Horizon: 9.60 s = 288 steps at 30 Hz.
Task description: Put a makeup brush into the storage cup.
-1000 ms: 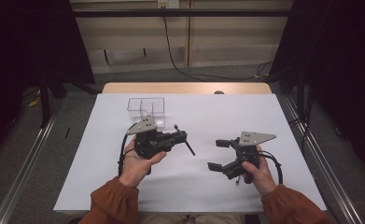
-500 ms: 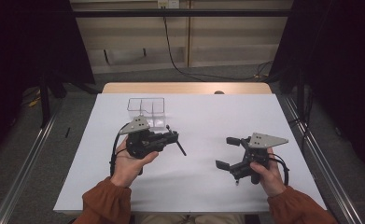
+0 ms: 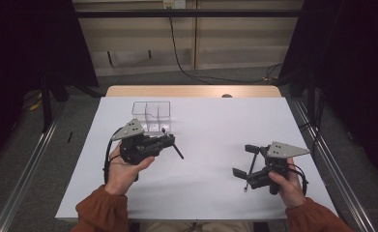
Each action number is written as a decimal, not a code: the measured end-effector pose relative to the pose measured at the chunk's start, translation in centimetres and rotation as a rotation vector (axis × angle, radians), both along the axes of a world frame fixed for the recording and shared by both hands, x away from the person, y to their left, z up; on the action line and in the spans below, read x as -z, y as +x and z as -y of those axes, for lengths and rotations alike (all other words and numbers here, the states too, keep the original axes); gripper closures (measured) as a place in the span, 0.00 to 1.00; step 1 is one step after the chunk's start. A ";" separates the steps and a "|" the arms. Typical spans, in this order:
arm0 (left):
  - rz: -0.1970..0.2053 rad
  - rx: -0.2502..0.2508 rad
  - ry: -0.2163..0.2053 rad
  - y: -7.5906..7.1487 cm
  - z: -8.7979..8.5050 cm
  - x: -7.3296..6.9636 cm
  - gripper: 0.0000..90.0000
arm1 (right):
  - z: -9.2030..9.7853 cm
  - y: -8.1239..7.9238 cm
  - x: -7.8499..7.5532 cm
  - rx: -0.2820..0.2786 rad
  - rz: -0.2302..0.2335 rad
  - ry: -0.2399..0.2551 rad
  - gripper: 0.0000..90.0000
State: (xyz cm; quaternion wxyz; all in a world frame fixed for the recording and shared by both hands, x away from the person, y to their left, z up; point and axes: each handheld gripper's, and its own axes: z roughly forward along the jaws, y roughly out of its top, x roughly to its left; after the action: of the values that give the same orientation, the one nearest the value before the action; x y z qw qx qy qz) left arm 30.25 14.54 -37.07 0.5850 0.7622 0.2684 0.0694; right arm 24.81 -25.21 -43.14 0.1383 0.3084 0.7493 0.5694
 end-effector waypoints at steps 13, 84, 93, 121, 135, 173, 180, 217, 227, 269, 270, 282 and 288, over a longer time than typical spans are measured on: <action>-0.003 -0.077 0.002 0.7 -2.7 -0.8 0.93 | 2.3 -1.2 0.2 0.057 0.003 0.002 0.01; 0.046 -0.368 0.065 9.4 -7.4 -4.4 0.93 | 4.6 -2.9 1.0 0.171 0.011 0.012 0.00; 0.054 -0.390 0.078 10.4 -7.4 -4.4 0.93 | 4.6 -2.9 1.0 0.173 0.012 0.012 0.00; 0.043 -0.433 0.143 12.7 -7.0 -2.6 0.93 | 4.4 -2.9 1.1 0.172 0.008 0.005 0.00; 0.022 -0.434 0.163 12.9 -7.2 -1.4 0.93 | 4.4 -2.9 1.1 0.167 0.007 0.007 0.00; -0.039 -0.417 0.198 13.7 -6.5 1.3 0.93 | 4.4 -2.9 1.1 0.157 0.005 0.007 0.00; -0.016 -0.402 0.189 13.7 -6.4 1.6 0.60 | 4.3 -2.9 1.2 0.156 0.003 0.008 0.00; 0.063 -0.410 0.111 10.6 -8.3 0.5 0.04 | 4.4 -2.8 1.1 0.188 0.005 0.017 0.00; 0.091 -0.415 0.124 8.6 -8.4 1.1 0.04 | 4.5 -2.9 1.1 0.212 0.006 0.016 0.00; 0.102 -0.379 0.050 -1.6 -9.0 4.8 0.02 | 5.3 -3.6 1.1 0.252 0.011 0.019 0.00; 0.102 -0.388 0.050 -1.8 -9.1 5.0 0.02 | 5.3 -3.6 1.1 0.251 0.011 0.020 0.00; 0.107 -0.398 0.056 -3.7 -9.5 5.9 0.02 | 5.3 -3.6 1.1 0.248 0.015 0.016 0.00; 0.104 -0.402 0.052 -4.6 -9.9 6.2 0.02 | 5.2 -3.4 1.1 0.252 0.009 0.018 0.00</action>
State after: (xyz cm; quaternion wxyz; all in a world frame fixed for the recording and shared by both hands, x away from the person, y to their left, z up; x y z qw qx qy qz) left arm 25.66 24.46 -43.28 0.5526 0.7036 0.3827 0.2306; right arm 21.42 -30.37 -44.25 0.2093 0.3986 0.6990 0.5556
